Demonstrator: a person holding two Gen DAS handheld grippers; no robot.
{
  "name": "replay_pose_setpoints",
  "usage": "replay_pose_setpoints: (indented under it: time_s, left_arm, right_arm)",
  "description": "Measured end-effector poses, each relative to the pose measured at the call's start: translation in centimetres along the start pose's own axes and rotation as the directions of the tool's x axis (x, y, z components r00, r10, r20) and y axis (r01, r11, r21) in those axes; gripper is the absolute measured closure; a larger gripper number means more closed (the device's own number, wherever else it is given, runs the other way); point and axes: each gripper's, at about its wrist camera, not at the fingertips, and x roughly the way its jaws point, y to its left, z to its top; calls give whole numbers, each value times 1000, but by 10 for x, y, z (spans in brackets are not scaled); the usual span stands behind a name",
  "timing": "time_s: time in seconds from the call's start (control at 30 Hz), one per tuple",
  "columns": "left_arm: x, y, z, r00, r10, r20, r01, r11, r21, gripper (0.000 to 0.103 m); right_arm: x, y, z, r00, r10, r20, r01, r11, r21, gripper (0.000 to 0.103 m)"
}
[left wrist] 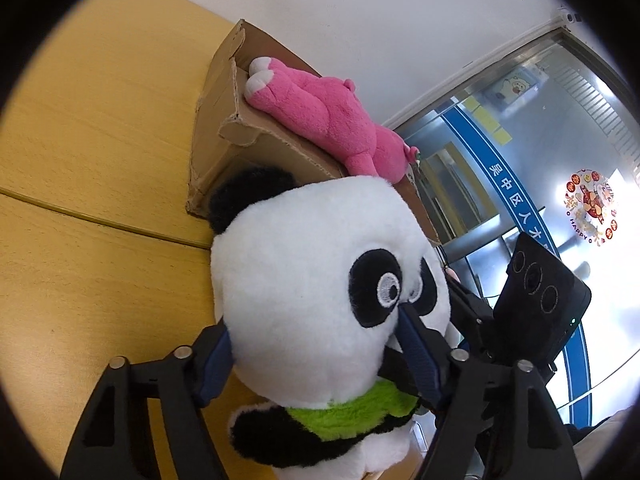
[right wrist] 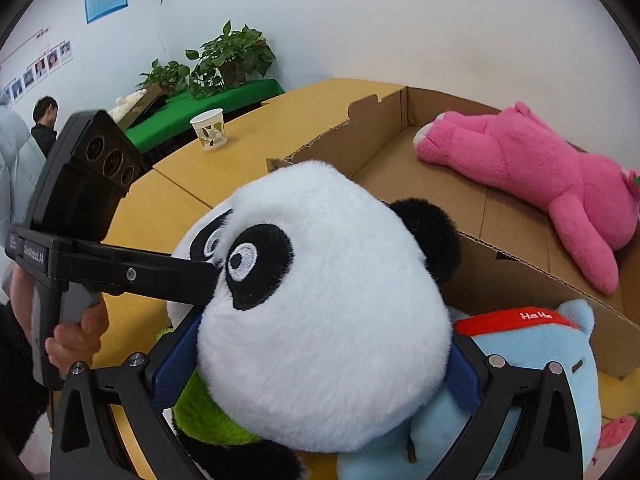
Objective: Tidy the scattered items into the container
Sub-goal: 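Close both grippers on the panda plush's body, then lift the panda with both grippers and lower it into the box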
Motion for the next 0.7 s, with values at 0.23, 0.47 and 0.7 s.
replay_pose_setpoints:
  time_s: [0.23,0.47,0.7]
  left_arm:
    - [-32,-43,18,995,20,100,-25,999,48,36]
    - [-64,-131,67,981,24,191,-79,955,285,39]
    - [-75,-186,113,970,-5,244,-99,904,415,42]
  right_arm:
    - [-21,-2,-3,995,85,56,-89,992,87,19]
    - [-69,2,35,982,33,187,-42,998,43,24]
    - [-124,-16,93,953,-48,301,62,997,-37,26]
